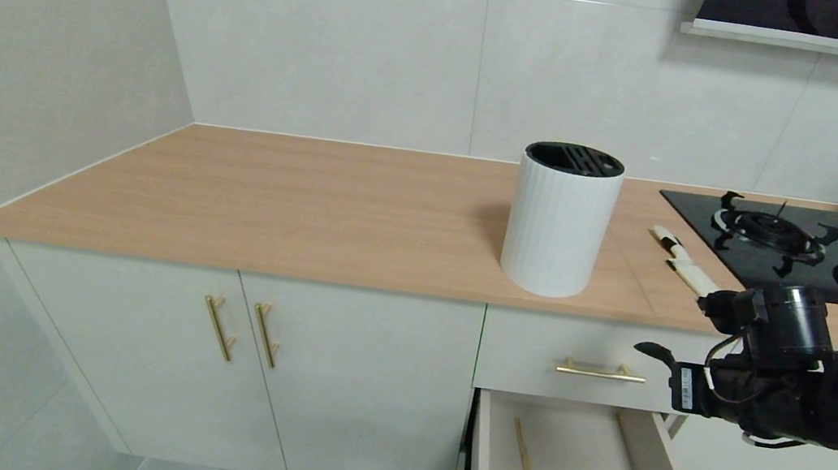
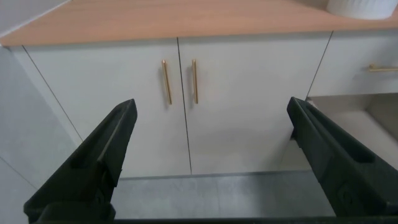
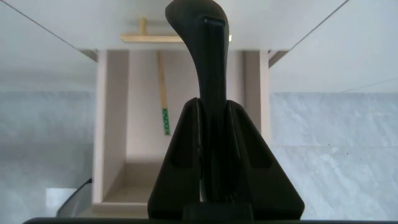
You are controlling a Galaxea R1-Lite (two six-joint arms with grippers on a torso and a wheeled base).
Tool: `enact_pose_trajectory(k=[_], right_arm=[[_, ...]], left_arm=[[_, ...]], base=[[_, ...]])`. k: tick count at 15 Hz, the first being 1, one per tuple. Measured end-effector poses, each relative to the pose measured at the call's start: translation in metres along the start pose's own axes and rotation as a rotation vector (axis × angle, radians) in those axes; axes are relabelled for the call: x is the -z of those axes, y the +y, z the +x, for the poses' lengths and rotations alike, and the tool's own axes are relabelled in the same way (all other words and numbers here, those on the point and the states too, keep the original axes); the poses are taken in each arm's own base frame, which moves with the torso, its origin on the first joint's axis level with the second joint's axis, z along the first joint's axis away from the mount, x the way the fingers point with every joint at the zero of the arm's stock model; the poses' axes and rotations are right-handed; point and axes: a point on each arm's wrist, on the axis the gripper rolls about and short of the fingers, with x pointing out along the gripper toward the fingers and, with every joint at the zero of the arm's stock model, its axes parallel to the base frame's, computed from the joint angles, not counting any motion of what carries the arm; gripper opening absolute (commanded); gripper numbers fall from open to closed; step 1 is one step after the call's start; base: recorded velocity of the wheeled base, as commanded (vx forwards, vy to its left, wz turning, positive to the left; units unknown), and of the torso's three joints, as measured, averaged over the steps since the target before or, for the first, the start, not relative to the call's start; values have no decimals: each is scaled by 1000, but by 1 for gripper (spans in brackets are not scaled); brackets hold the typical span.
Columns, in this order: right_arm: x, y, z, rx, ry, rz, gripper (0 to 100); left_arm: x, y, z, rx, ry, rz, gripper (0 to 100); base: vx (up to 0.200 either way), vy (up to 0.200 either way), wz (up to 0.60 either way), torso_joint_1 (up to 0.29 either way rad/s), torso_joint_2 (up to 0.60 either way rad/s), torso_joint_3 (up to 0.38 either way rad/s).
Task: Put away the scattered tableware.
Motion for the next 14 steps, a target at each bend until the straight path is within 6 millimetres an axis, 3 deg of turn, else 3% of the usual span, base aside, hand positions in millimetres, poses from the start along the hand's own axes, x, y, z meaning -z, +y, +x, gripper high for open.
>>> enact_pose_trajectory(k=[14], right_arm=[[11,4,21,6,54,-15,0]], left_arm=[[0,0,0,0,2,0,100]], base=[[0,0,0,-184,478,292]])
